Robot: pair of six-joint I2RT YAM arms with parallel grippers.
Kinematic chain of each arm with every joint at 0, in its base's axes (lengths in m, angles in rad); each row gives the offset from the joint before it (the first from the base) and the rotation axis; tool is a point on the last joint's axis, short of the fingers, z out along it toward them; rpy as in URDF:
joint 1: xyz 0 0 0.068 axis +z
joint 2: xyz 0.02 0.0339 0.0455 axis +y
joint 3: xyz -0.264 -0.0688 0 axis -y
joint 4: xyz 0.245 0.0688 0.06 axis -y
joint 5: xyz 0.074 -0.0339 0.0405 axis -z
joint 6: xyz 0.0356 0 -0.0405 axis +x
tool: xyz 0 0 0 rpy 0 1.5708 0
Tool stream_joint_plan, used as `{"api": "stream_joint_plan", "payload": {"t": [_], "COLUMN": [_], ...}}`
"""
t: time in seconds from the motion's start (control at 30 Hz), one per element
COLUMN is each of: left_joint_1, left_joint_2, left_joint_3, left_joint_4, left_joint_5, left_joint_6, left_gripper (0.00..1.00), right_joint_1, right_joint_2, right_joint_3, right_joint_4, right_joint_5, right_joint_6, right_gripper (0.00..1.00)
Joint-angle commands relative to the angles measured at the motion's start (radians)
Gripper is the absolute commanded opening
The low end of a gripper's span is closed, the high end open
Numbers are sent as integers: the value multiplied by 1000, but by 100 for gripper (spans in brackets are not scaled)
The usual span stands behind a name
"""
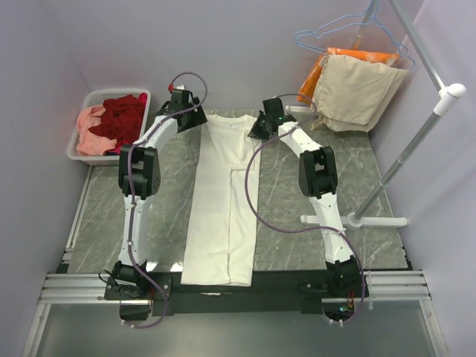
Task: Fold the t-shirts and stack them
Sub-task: Fold the tshirt
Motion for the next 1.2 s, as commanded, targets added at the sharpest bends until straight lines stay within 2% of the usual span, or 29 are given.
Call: {"api": "stream_joint_plan", "payload": {"t": [0.0, 0.63, 0.73, 1.17], "left_joint_1": [12, 12, 11, -8], "left_joint_2": [-128, -68, -50, 28], "left_joint_3": [-77, -68, -62, -14], "left_joint_4": [112, 77, 61, 40], "left_joint_5": [16, 27, -16, -34], "left_joint_6": [-13, -4, -1, -4], "left_gripper": [84, 85, 85, 85], "right_joint_1": [-19, -49, -52, -55], "right_joint_2": [-89, -221, -248, -326], "right_joint_3": [-43, -211, -253, -368], "right_joint_4": [48, 168, 196, 196], "right_joint_5": [45, 134, 143, 158], "right_joint_6": [15, 27, 28, 24], "right_gripper": [0, 0, 0, 0]}}
